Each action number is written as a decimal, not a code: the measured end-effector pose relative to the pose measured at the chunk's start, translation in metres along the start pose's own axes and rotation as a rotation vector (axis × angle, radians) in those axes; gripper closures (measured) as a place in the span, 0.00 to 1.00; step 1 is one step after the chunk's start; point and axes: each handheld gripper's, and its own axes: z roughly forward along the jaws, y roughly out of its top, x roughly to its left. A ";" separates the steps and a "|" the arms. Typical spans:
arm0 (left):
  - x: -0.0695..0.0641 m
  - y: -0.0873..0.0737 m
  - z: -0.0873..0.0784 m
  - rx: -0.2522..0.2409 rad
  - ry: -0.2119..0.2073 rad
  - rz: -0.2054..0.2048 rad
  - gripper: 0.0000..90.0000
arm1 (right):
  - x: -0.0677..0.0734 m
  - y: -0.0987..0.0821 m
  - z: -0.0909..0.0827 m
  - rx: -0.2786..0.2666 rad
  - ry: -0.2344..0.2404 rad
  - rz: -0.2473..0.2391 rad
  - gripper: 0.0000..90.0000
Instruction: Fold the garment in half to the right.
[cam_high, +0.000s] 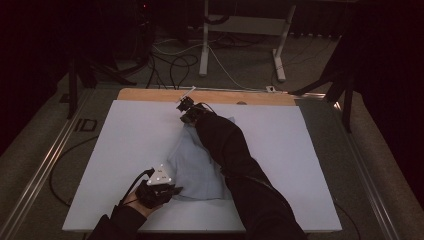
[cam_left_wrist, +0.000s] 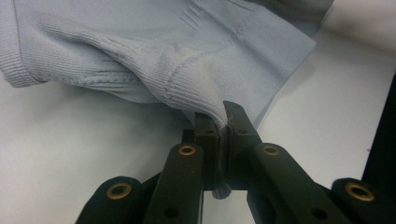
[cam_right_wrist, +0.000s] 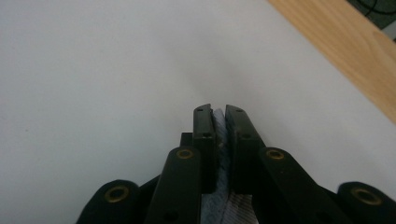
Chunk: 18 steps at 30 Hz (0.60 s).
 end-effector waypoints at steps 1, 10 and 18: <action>0.000 0.001 -0.001 -0.002 0.000 -0.001 0.97 | 0.000 0.000 -0.002 -0.002 0.002 -0.002 0.94; -0.005 0.009 -0.004 -0.003 -0.009 0.028 0.97 | -0.004 0.000 -0.018 -0.011 0.014 -0.021 0.94; -0.007 0.019 -0.003 0.002 -0.034 0.051 0.97 | -0.009 0.000 -0.029 -0.040 0.017 -0.018 0.94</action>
